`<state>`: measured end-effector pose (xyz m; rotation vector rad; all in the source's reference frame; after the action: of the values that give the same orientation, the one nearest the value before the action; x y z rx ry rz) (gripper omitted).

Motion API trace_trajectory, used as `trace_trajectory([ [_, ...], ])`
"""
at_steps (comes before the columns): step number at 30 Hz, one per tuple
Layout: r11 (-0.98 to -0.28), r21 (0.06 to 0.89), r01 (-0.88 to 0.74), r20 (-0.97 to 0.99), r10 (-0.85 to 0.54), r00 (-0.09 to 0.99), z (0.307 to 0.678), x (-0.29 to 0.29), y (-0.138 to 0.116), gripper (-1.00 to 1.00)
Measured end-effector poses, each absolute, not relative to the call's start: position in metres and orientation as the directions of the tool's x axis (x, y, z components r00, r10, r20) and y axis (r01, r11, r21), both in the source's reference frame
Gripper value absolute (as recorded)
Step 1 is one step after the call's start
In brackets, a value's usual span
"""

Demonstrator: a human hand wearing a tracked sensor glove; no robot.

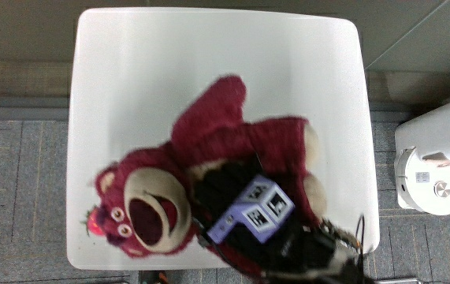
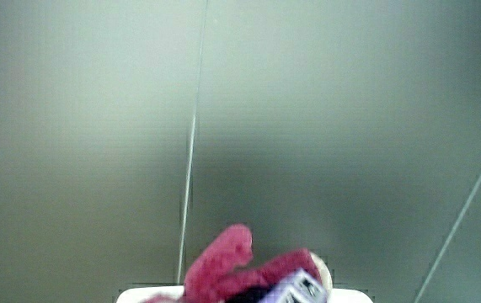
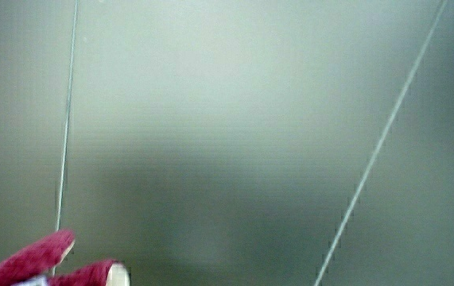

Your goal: Place bear dool

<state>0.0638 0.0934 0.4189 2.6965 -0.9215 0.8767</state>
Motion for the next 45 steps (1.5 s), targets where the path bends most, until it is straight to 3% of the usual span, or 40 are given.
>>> trace_trajectory([
  [2,-0.801,0.026,-0.598,0.588,-0.471,0.657,0.438,0.061,0.101,0.00],
  [5,-0.805,0.042,-0.592,0.554,-0.474,0.684,0.456,0.061,0.110,0.00],
  [11,-0.814,0.086,-0.574,0.588,-0.424,0.689,0.456,0.063,0.105,0.00],
  [37,-0.740,0.139,-0.658,0.629,-0.447,0.636,0.458,0.068,0.104,-0.72],
  [45,-0.697,0.221,-0.682,0.677,-0.394,0.621,0.464,0.069,0.101,-0.94],
])
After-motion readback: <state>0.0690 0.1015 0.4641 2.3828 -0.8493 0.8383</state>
